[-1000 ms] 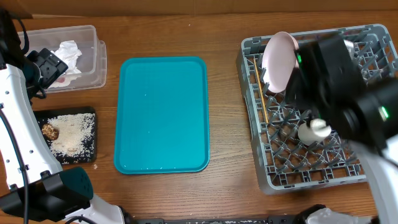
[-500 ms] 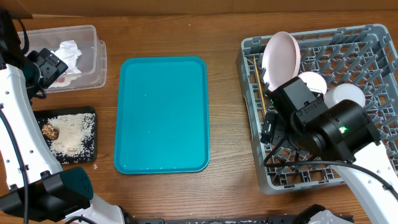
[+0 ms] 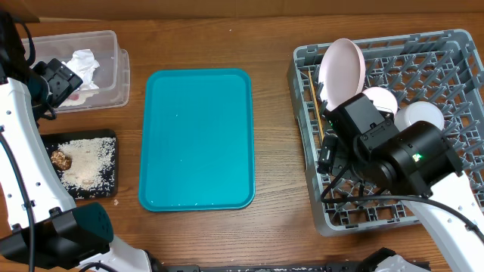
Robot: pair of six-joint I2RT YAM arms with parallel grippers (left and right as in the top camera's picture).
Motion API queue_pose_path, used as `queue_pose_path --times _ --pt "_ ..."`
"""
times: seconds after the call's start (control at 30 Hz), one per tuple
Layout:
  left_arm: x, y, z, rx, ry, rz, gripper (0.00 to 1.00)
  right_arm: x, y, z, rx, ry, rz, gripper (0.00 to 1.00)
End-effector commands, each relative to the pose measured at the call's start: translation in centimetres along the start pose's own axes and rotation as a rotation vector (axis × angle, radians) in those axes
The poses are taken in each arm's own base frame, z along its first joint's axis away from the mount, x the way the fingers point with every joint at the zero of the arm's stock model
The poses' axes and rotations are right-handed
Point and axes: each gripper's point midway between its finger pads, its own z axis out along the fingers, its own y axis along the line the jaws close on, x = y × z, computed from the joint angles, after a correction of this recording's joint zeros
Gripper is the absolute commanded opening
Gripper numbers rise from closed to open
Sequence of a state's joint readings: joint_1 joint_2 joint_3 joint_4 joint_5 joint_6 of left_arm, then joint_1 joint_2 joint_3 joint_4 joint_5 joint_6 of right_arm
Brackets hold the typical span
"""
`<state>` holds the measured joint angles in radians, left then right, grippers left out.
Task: Sort waste into correct bins and load items into the dishwasher
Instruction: 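Open the right gripper and pull it back from the standing plate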
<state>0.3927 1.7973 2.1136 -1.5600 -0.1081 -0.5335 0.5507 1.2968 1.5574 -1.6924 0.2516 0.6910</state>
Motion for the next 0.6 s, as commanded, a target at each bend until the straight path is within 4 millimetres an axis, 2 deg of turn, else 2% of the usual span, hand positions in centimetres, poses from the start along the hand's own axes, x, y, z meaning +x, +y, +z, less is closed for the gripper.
queue_pose_path --times 0.0,0.57 --pt "0.15 -0.1 0.42 -0.005 0.013 -0.013 1.0 -0.29 -0.06 -0.27 -0.005 -0.026 -0.004 1.0" --pt "0.15 -0.1 0.42 -0.005 0.013 -0.013 1.0 -0.84 0.22 -0.6 -0.03 -0.062 0.006 1.0"
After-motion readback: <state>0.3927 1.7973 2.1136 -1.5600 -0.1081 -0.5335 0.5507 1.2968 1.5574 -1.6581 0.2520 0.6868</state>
